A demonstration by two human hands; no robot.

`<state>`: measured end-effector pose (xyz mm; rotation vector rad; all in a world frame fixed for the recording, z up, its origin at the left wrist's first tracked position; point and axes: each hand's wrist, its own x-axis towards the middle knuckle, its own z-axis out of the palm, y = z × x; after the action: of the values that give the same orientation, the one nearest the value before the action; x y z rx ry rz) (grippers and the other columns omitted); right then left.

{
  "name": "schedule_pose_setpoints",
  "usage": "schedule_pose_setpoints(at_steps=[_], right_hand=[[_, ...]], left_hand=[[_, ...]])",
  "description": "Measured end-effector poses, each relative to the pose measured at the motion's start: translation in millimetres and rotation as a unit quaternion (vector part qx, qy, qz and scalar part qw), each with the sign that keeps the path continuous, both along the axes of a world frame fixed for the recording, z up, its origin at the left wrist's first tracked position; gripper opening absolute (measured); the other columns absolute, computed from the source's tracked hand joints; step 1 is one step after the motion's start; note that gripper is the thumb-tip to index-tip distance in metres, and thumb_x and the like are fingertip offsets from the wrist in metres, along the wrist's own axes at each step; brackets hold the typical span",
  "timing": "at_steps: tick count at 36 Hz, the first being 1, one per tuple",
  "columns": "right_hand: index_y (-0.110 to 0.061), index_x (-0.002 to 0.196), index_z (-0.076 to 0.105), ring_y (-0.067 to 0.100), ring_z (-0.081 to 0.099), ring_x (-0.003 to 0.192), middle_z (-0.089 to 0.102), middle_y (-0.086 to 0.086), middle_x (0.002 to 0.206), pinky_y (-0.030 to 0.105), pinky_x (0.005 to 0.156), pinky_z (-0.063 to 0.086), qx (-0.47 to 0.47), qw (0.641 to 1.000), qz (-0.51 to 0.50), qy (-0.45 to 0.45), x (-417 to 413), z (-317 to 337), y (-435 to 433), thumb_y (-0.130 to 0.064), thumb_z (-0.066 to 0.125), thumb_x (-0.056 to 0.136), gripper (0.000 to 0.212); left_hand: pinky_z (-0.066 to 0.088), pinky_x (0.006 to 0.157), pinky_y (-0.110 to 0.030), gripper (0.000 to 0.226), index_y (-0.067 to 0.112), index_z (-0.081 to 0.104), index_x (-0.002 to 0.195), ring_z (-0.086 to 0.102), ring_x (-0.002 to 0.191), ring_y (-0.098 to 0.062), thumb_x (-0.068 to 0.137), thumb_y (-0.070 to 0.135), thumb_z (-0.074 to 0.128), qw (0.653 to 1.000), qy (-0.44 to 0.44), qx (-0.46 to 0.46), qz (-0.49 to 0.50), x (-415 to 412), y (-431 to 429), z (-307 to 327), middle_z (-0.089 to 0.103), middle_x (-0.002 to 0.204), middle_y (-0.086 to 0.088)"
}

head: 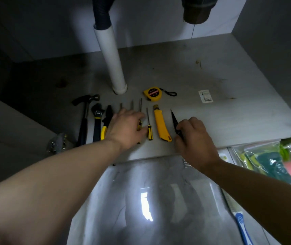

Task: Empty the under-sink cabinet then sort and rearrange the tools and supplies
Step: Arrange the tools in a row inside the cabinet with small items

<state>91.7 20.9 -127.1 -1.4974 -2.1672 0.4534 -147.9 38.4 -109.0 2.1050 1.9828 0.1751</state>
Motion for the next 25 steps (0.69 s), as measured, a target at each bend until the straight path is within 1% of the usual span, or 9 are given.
schedule_pose_setpoints(at_steps=[7, 12, 14, 15, 17, 18, 21, 23, 25], right_hand=[[-0.013, 0.090, 0.055, 0.021, 0.049, 0.081, 0.052, 0.001, 0.088, 0.035, 0.063, 0.041, 0.019, 0.999, 0.034, -0.009, 16, 1, -18, -0.012, 0.060, 0.089, 0.005], [-0.023, 0.079, 0.055, 0.021, 0.062, 0.068, 0.061, -0.003, 0.073, 0.032, 0.053, 0.044, -0.063, 0.981, 0.112, -0.148, 42, -17, -53, -0.039, 0.041, 0.090, 0.024], [-0.023, 0.092, 0.061, 0.023, 0.066, 0.086, 0.065, 0.000, 0.092, 0.035, 0.060, 0.052, -0.097, 0.960, 0.144, -0.221, 51, -31, -62, -0.038, 0.043, 0.090, 0.023], [-0.021, 0.108, 0.062, 0.025, 0.063, 0.102, 0.063, 0.004, 0.111, 0.037, 0.068, 0.055, -0.109, 0.948, 0.150, -0.258, 55, -39, -65, -0.035, 0.047, 0.089, 0.027], [-0.019, 0.145, 0.043, 0.031, 0.046, 0.130, 0.040, 0.013, 0.148, 0.040, 0.091, 0.051, -0.153, 0.925, 0.126, -0.325, 60, -54, -68, -0.030, 0.055, 0.088, 0.059], [-0.019, 0.154, 0.028, 0.034, 0.034, 0.141, 0.025, 0.015, 0.158, 0.041, 0.103, 0.045, -0.171, 0.919, 0.104, -0.339, 62, -59, -68, -0.029, 0.056, 0.089, 0.071], [-0.021, 0.161, 0.005, 0.034, 0.008, 0.154, -0.002, 0.012, 0.168, 0.043, 0.118, 0.029, -0.209, 0.912, 0.076, -0.345, 63, -71, -63, -0.021, 0.052, 0.094, 0.082], [-0.022, 0.161, 0.005, 0.032, 0.010, 0.154, 0.002, 0.009, 0.168, 0.044, 0.119, 0.032, -0.242, 0.910, 0.065, -0.331, 61, -76, -59, -0.016, 0.055, 0.094, 0.084], [-0.021, 0.159, 0.014, 0.032, 0.023, 0.148, 0.017, 0.008, 0.164, 0.044, 0.111, 0.042, -0.251, 0.917, 0.044, -0.308, 58, -78, -56, -0.011, 0.059, 0.090, 0.083]], left_hand=[[0.037, 0.102, -0.040, 0.046, 0.031, 0.058, 0.137, 0.042, 0.124, -0.027, 0.094, 0.047, 0.054, 0.998, 0.050, -0.023, 0.000, 7, -13, -1, 0.060, 0.125, -0.003], [0.036, 0.100, -0.040, 0.044, 0.029, 0.056, 0.139, 0.042, 0.125, -0.028, 0.097, 0.041, 0.053, 0.999, 0.045, -0.026, 0.011, 12, -15, -1, 0.058, 0.126, -0.005], [0.037, 0.100, -0.040, 0.043, 0.029, 0.056, 0.139, 0.042, 0.125, -0.029, 0.098, 0.040, 0.053, 0.999, 0.046, -0.023, 0.011, 13, -15, -1, 0.057, 0.126, -0.005], [0.037, 0.099, -0.040, 0.042, 0.028, 0.056, 0.139, 0.043, 0.124, -0.029, 0.098, 0.039, 0.053, 0.999, 0.047, -0.021, 0.010, 14, -15, -1, 0.057, 0.126, -0.006], [0.038, 0.099, -0.040, 0.042, 0.028, 0.056, 0.139, 0.043, 0.124, -0.029, 0.098, 0.039, 0.053, 0.999, 0.047, -0.017, 0.008, 14, -15, -2, 0.057, 0.127, -0.005], [0.038, 0.099, -0.040, 0.042, 0.028, 0.056, 0.139, 0.043, 0.124, -0.029, 0.098, 0.038, 0.053, 0.999, 0.044, -0.014, 0.008, 14, -15, -3, 0.057, 0.127, -0.005], [0.037, 0.099, -0.040, 0.044, 0.029, 0.055, 0.141, 0.043, 0.124, -0.029, 0.097, 0.037, 0.054, 0.999, 0.032, -0.011, 0.008, 14, -14, -6, 0.057, 0.127, -0.004], [0.037, 0.099, -0.040, 0.045, 0.030, 0.055, 0.142, 0.042, 0.124, -0.029, 0.097, 0.036, 0.055, 1.000, 0.027, -0.010, 0.010, 14, -14, -7, 0.057, 0.126, -0.004], [0.037, 0.100, -0.040, 0.046, 0.030, 0.054, 0.142, 0.042, 0.125, -0.029, 0.097, 0.037, 0.054, 1.000, 0.023, -0.009, 0.012, 13, -14, -8, 0.057, 0.126, -0.004]])
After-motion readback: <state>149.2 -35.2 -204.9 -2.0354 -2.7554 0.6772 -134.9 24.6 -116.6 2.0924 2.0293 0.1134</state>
